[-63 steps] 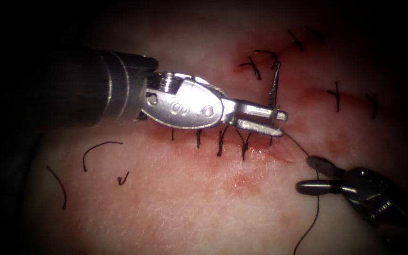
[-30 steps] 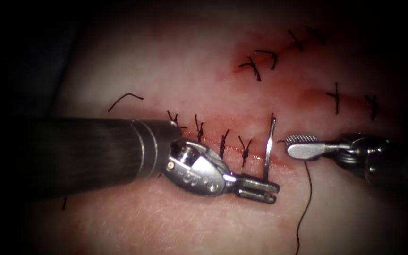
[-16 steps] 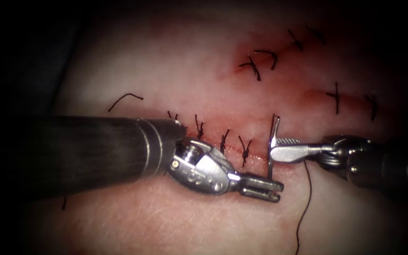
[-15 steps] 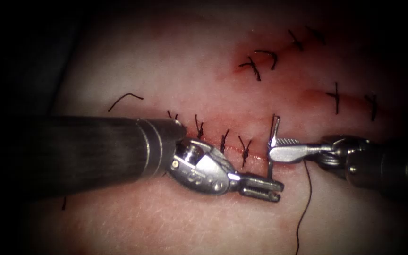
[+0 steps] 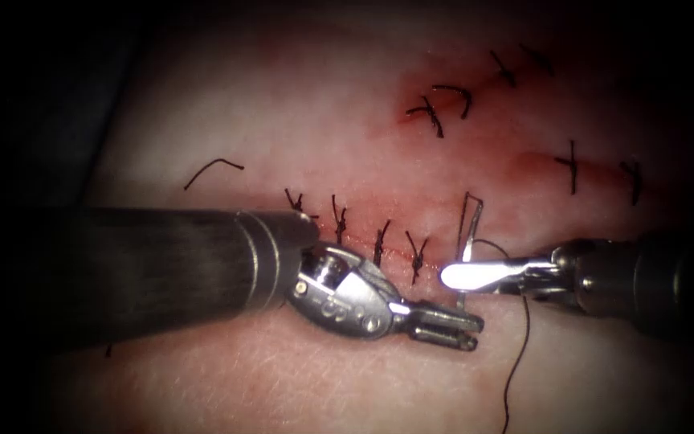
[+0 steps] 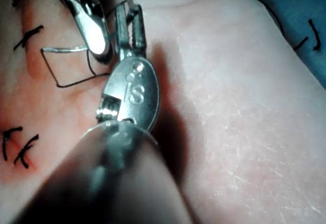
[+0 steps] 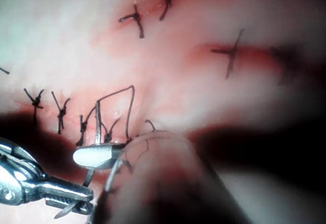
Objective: Wound Closure
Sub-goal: Hand the needle back to the left gripper, then insert the left gripper into the wound.
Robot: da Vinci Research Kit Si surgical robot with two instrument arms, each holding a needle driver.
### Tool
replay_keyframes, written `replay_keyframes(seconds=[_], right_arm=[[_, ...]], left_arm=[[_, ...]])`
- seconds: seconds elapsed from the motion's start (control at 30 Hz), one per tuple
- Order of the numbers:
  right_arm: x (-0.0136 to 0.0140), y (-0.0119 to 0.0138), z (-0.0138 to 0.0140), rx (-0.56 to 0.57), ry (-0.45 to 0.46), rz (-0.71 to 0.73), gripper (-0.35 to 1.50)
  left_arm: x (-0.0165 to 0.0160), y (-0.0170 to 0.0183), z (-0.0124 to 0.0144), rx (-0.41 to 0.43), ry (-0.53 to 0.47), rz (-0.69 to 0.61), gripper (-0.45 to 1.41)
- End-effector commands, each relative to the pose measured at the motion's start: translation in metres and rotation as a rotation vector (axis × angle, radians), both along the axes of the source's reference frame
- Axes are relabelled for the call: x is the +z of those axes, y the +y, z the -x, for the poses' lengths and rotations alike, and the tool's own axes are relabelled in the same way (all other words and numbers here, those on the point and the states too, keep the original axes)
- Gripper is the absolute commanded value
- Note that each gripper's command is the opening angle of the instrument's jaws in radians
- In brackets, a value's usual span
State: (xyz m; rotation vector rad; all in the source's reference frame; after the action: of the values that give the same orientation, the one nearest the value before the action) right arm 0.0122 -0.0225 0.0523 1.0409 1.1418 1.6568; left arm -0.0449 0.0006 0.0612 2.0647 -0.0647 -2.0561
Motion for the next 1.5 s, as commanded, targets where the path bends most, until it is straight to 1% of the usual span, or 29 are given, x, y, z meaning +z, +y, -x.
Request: replay_keyframes(seconds=[0.03,0.1,0.13,0.17,0.2,0.23,0.27,0.3,0.33,0.4,0.5,0.53,0.57,0.6,0.63,0.7,0.8,0.9,0.97,1.0,1.03,1.07,1.1,1.2,1.3,1.4,1.43,1.47,1.5], right_arm=[[0.0008,-0.0003,-0.0007,-0.004,-0.006,0.01,-0.35],[0.0007,-0.0003,-0.0007,0.001,-0.003,0.018,-0.35],[0.0006,-0.0002,-0.0007,0.023,0.01,0.025,-0.3],[0.0005,-0.0002,-0.0007,0.03,0.015,0.027,0.22],[0.0005,-0.0001,-0.0007,0.037,0.019,0.029,0.9],[0.0004,-0.0001,-0.0007,0.04,0.018,0.042,1.06],[0.0004,-0.0001,-0.0008,0.045,0.02,0.044,1.18],[0.0004,-0.0001,-0.0008,0.05,0.023,0.046,1.25],[0.0004,-0.0001,-0.0008,0.057,0.028,0.049,1.3],[0.0004,-0.0001,-0.0008,0.072,0.036,0.055,1.33],[0.0004,-0.0001,-0.0009,0.071,0.034,0.061,1.28],[0.0004,-0.0001,-0.0009,0.071,0.034,0.061,1.23],[0.0004,-0.0001,-0.0009,0.071,0.034,0.061,0.96],[0.0004,-0.0001,-0.0008,0.07,0.034,0.061,0.11],[0.0004,-0.0001,-0.0007,0.071,0.032,0.06,-0.35],[0.0005,-0.0001,-0.0007,0.074,0.0,0.055,-0.35],[0.0008,0.0001,-0.0006,0.031,-0.045,0.108,-0.35],[0.0007,0.0001,-0.0005,0.029,-0.047,0.113,-0.35],[0.0007,0.0001,-0.0004,0.023,-0.053,0.116,-0.35],[0.0007,0.0001,-0.0004,0.023,-0.058,0.121,-0.35],[0.0007,0.0001,-0.0003,0.018,-0.063,0.131,-0.35],[0.0008,0.0003,-0.0001,0.011,-0.08,0.155,-0.35],[0.0009,0.0004,0.0,0.011,-0.094,0.169,-0.35],[0.0013,0.0008,0.0007,0.018,-0.133,0.233,-0.35],[0.0017,0.0012,0.0016,0.035,-0.19,0.299,-0.35],[0.0019,0.0015,0.0025,0.048,-0.225,0.349,-0.35],[0.0019,0.0016,0.0026,0.052,-0.235,0.36,-0.35],[0.0018,0.0016,0.0028,0.05,-0.254,0.385,-0.35],[0.0017,0.0016,0.0028,0.05,-0.266,0.401,-0.35]], left_arm=[[0.0006,-0.0001,0.0006,0.0,-0.001,-0.001,-0.45],[0.0006,-0.0001,0.0006,0.0,-0.001,-0.001,-0.45],[0.0006,-0.0001,0.0006,0.0,-0.001,-0.001,-0.45],[0.0006,-0.0001,0.0006,0.0,-0.001,-0.001,-0.45],[0.0006,-0.0001,0.0006,0.0,-0.001,-0.001,-0.45],[0.0005,-0.0001,0.0006,0.0,-0.001,-0.001,-0.45],[0.0005,-0.0001,0.0006,0.0,-0.001,-0.001,-0.45],[0.0005,-0.0001,0.0006,0.0,-0.001,-0.001,-0.45],[0.0004,-0.0002,0.0006,0.001,-0.004,-0.001,-0.45],[0.0003,-0.0002,0.0007,-0.001,-0.005,-0.001,-0.45],[0.0003,-0.0002,0.0007,0.001,-0.008,-0.001,-0.45],[0.0003,-0.0002,0.0007,0.001,-0.008,-0.001,-0.45],[0.0003,-0.0002,0.0007,0.001,-0.008,-0.001,-0.45],[0.0003,-0.0002,0.0007,-0.002,-0.01,-0.001,-0.45],[0.0003,-0.0002,0.0007,-0.002,-0.01,0.0,-0.45],[0.0004,-0.0003,0.0007,-0.002,-0.009,-0.005,-0.45],[0.0004,-0.0005,0.0009,0.0,-0.01,-0.009,-0.45],[0.0004,-0.0006,0.0009,0.0,-0.01,-0.008,-0.45],[0.0005,-0.0007,0.0009,0.0,-0.008,-0.055,-0.45],[0.0005,-0.0007,0.0009,-0.002,-0.003,-0.12,-0.08],[0.0004,-0.0006,0.0009,-0.024,0.03,-0.225,0.59],[0.0004,-0.0005,0.0009,-0.084,0.102,-0.289,1.23],[0.0004,-0.0004,0.0008,-0.126,0.153,-0.289,1.35],[0.0005,-0.0005,0.0003,-0.204,0.251,-0.366,1.31],[0.0009,-0.0004,-0.0006,-0.173,0.293,-0.438,1.16],[0.0016,-0.0002,-0.0018,-0.098,0.318,-0.485,0.84],[0.0019,0.0,-0.0021,-0.078,0.333,-0.486,0.63],[0.0023,0.0001,-0.0023,-0.064,0.345,-0.486,0.46],[0.0027,0.0003,-0.0024,-0.051,0.357,-0.486,0.36]])
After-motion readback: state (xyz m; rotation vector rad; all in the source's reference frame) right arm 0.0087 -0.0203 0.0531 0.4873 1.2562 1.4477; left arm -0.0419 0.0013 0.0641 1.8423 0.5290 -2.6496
